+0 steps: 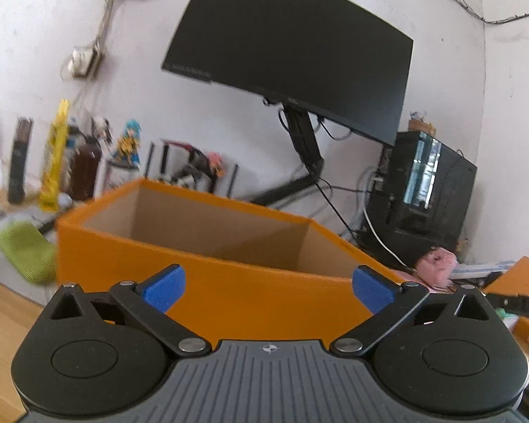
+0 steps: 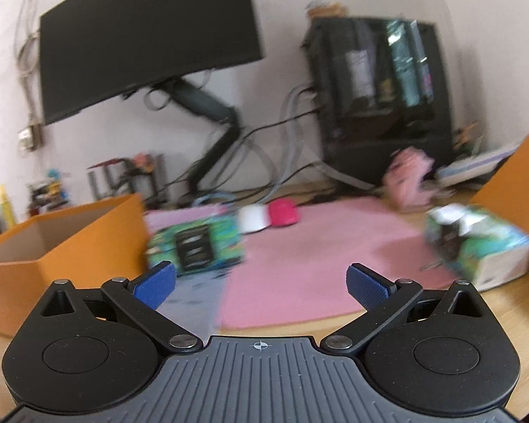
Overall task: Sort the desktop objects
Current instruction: 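Move the right tool to the green floral tissue box beside the pink mat, then close the right tool on the green floral tissue box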
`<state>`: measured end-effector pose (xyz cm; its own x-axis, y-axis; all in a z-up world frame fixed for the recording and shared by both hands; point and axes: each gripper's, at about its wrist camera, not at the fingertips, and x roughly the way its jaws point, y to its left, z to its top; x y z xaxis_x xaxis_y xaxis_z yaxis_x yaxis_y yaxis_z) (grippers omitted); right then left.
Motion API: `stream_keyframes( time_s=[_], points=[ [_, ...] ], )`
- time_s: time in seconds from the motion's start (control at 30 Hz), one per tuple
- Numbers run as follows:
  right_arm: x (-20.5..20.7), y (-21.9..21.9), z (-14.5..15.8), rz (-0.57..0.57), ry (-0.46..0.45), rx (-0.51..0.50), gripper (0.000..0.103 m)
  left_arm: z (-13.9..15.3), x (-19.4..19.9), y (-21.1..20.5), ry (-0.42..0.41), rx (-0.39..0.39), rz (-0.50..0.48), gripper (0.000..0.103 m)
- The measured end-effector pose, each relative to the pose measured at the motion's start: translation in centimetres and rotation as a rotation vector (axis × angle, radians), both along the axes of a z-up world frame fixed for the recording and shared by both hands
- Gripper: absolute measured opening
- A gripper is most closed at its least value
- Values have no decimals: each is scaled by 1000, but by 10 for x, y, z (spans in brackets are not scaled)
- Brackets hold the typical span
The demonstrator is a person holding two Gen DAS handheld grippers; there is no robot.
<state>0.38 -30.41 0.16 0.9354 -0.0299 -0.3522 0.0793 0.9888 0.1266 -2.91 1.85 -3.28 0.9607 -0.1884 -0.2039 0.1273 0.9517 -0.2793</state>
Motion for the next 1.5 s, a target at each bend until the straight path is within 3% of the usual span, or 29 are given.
stream_keyframes(
  time_s=[0.17,0.4,0.83,1.5],
  points=[
    [-1,-45,13,-109,-23,-106,103,-6,5,-22,11,-23,-48,103],
    [24,-101,17,-152,50,-229,103,-7,17,-65,23,-32,-151,103],
    [85,-177,-29,-157,253,-184,103,-10,27,-108,21,-36,-263,103],
    [115,-180,-41,-76,339,-147,103,-17,33,-123,53,-42,-310,103]
  ],
)
